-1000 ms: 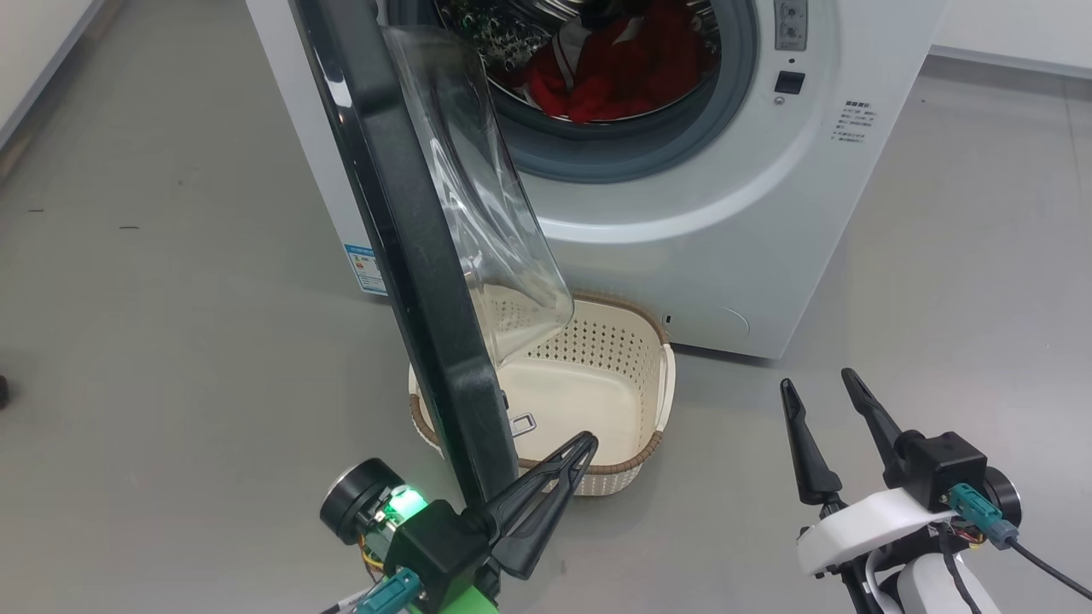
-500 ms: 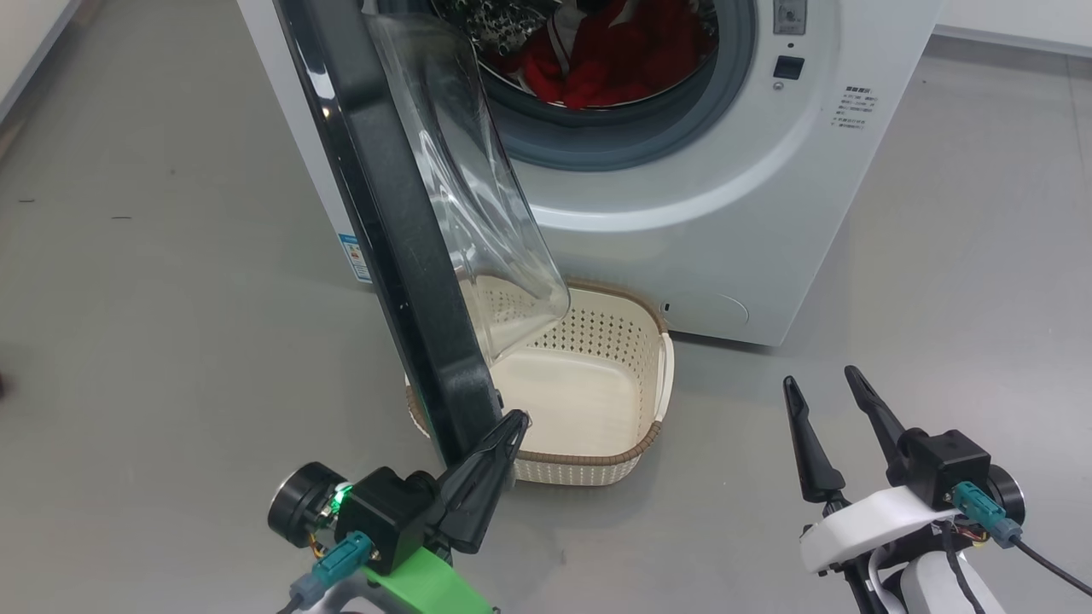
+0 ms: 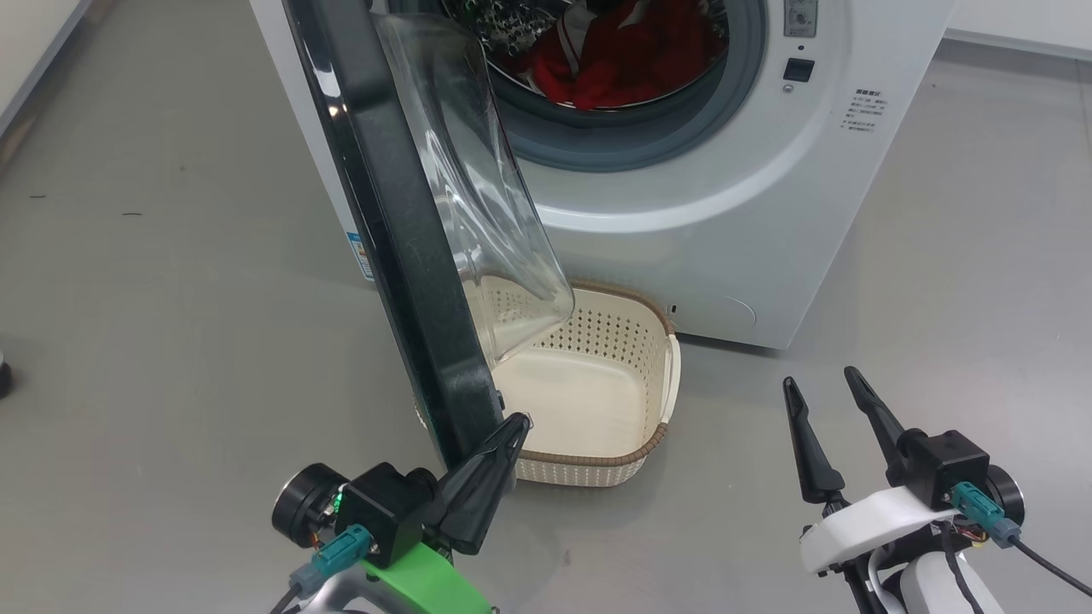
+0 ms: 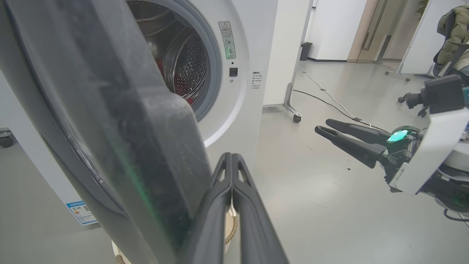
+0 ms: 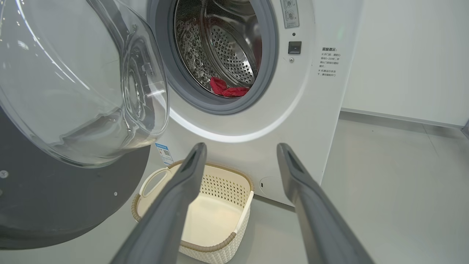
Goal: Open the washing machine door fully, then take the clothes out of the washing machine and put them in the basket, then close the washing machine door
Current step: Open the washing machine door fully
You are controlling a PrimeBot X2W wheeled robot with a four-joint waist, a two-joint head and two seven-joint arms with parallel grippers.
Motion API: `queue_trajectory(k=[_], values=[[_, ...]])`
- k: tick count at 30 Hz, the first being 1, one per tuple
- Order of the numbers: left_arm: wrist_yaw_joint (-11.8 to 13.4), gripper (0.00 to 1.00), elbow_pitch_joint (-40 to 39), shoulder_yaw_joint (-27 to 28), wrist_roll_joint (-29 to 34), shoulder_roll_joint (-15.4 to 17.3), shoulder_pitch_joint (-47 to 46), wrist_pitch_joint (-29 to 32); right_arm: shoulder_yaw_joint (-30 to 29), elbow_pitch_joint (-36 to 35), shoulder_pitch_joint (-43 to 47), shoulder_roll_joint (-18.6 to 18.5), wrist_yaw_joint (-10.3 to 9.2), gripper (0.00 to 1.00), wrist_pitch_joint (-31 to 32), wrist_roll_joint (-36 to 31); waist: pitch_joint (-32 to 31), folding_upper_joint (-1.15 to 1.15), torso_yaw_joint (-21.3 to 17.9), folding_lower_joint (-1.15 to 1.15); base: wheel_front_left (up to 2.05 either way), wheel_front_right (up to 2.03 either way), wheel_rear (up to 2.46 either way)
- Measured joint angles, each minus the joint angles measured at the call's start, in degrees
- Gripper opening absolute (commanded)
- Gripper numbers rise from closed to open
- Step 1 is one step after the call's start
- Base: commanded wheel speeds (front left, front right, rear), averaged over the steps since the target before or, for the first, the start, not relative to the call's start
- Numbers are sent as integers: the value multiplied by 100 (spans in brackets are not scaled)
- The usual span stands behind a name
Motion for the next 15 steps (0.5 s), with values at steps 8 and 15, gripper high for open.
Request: queue_trajectory(k=[8,15], values=[[97,0,23,81,-101,-64,35,16,-43,27,0,4,23,100,0,-43,-33,0,68,0,0,0,0],[198,0,24,154,-116,-65,92,14,-40,48,0,9,26,100,0,-52,-60,0,109,0,0,0,0]])
